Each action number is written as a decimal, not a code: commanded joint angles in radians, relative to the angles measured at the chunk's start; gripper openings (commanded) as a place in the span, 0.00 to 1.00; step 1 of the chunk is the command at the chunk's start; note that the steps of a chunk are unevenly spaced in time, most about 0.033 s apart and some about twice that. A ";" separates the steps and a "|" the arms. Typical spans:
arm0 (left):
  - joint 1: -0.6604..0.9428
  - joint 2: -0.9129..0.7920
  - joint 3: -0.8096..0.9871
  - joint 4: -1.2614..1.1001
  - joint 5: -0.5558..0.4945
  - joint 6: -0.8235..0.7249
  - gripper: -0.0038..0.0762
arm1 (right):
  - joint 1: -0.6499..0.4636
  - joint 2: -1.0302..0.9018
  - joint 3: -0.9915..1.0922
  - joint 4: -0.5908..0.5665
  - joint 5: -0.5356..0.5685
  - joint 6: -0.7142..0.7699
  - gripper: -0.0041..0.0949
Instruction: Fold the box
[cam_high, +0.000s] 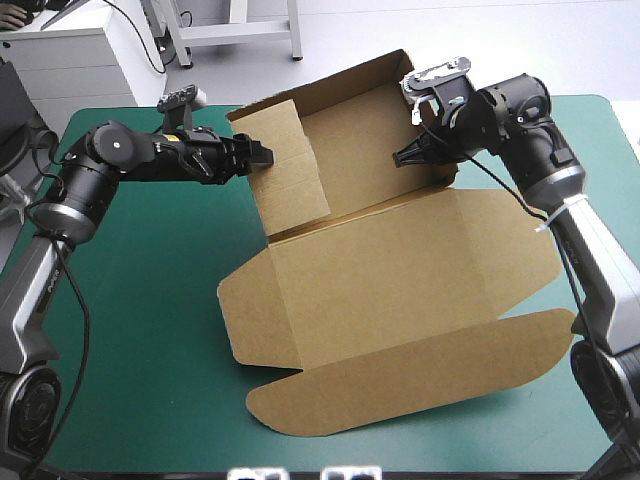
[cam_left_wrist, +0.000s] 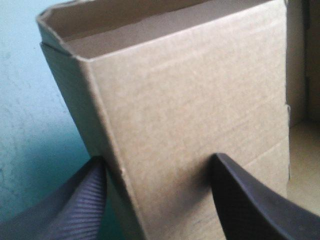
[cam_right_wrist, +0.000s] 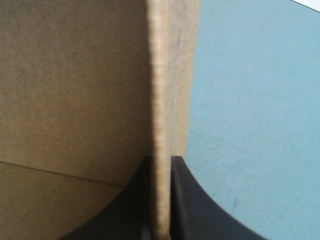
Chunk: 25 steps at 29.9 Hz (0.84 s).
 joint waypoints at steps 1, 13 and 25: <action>-0.047 -0.001 -0.044 -0.008 -0.027 0.011 0.58 | 0.038 -0.054 -0.031 0.097 -0.094 -0.003 0.03; -0.038 0.043 -0.049 -0.247 -0.040 0.091 0.72 | 0.050 -0.054 -0.031 0.099 -0.096 -0.003 0.03; -0.040 0.104 -0.049 -0.148 -0.030 -0.010 0.65 | 0.052 -0.054 -0.031 0.143 -0.126 -0.016 0.03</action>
